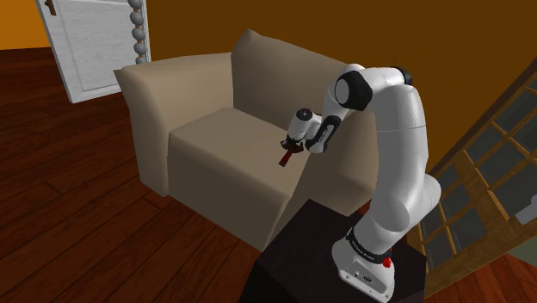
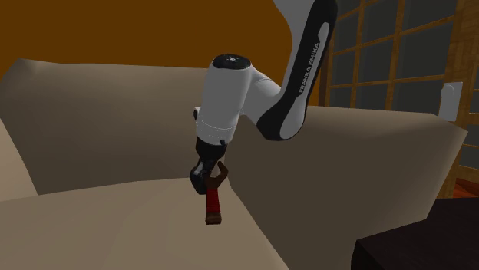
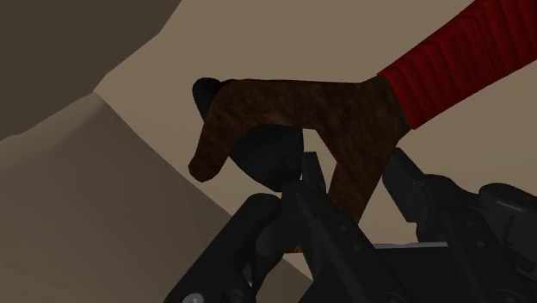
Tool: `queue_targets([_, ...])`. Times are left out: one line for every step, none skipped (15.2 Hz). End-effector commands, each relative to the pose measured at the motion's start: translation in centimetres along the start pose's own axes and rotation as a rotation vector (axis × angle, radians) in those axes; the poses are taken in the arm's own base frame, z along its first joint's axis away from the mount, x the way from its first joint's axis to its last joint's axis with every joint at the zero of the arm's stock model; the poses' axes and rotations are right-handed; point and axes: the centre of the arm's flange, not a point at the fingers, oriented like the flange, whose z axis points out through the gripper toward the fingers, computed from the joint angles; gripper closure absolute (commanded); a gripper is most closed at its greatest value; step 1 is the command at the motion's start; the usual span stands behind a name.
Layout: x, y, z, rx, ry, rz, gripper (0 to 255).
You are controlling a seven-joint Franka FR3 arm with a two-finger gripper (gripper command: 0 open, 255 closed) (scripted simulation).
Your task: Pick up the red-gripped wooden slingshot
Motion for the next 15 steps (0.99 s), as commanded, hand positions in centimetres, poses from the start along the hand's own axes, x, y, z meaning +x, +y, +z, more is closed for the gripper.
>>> queue_targets([-0.1, 0.0, 0.0, 0.0, -0.001, 0.0, 255])
queue_targets([0.1, 0.1, -0.4, 0.0, -0.001, 0.0, 255])
queue_targets([0.3, 0.3, -0.9, 0.0, -0.001, 0.0, 255])
queue_targets([0.5, 0.5, -1.3, 0.0, -0.001, 0.0, 255])
queue_targets([0.7, 0.7, -1.8, 0.0, -0.001, 0.0, 255])
queue_targets([0.9, 0.9, -2.3, 0.0, -0.001, 0.0, 255])
queue_targets([1.1, 1.0, -2.7, 0.0, -0.001, 0.0, 255])
queue_targets([1.3, 1.2, -3.2, 0.0, -0.001, 0.0, 255])
queue_targets([1.5, 1.4, -3.6, 0.0, -0.001, 0.0, 255])
queue_targets([1.7, 1.6, -4.1, 0.0, -0.001, 0.0, 255])
queue_targets([1.9, 1.7, -4.5, 0.0, -0.001, 0.0, 255])
queue_targets([2.1, 1.9, -5.0, 0.0, -0.001, 0.0, 255])
queue_targets([2.3, 2.1, -5.4, 0.0, -0.001, 0.0, 255])
queue_targets([2.5, 2.3, -5.9, 0.0, -0.001, 0.0, 255])
queue_targets([2.7, 2.5, -6.3, 0.0, -0.001, 0.0, 255])
